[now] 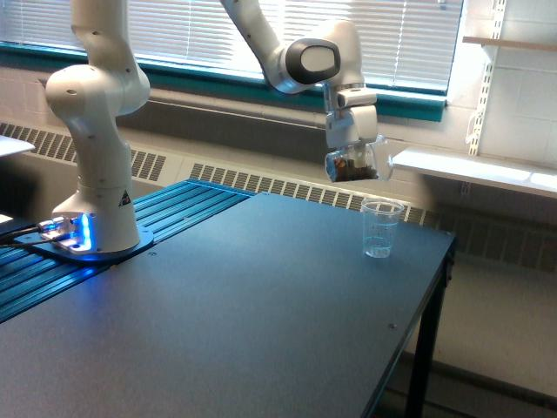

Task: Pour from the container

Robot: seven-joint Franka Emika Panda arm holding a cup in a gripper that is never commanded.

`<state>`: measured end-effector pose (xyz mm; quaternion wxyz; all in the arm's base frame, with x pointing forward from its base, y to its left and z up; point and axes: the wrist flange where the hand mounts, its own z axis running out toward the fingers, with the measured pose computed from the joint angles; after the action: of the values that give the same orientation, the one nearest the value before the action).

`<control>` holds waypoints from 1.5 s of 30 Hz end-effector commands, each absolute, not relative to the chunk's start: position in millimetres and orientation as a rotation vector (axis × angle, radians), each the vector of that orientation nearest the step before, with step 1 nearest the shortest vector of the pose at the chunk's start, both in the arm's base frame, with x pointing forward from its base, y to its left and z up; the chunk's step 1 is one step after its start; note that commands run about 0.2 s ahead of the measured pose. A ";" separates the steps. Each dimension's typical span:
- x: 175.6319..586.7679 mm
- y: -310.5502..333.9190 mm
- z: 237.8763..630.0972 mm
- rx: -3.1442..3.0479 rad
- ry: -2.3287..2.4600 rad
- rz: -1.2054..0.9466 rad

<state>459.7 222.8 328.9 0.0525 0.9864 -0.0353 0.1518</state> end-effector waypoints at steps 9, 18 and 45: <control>440.4 220.5 318.1 2.971 -0.094 0.436; 441.6 229.4 315.5 2.966 -0.067 0.428; 461.5 253.3 315.7 2.901 0.012 0.370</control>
<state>461.3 245.6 313.9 0.1018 0.9870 -0.0044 0.1239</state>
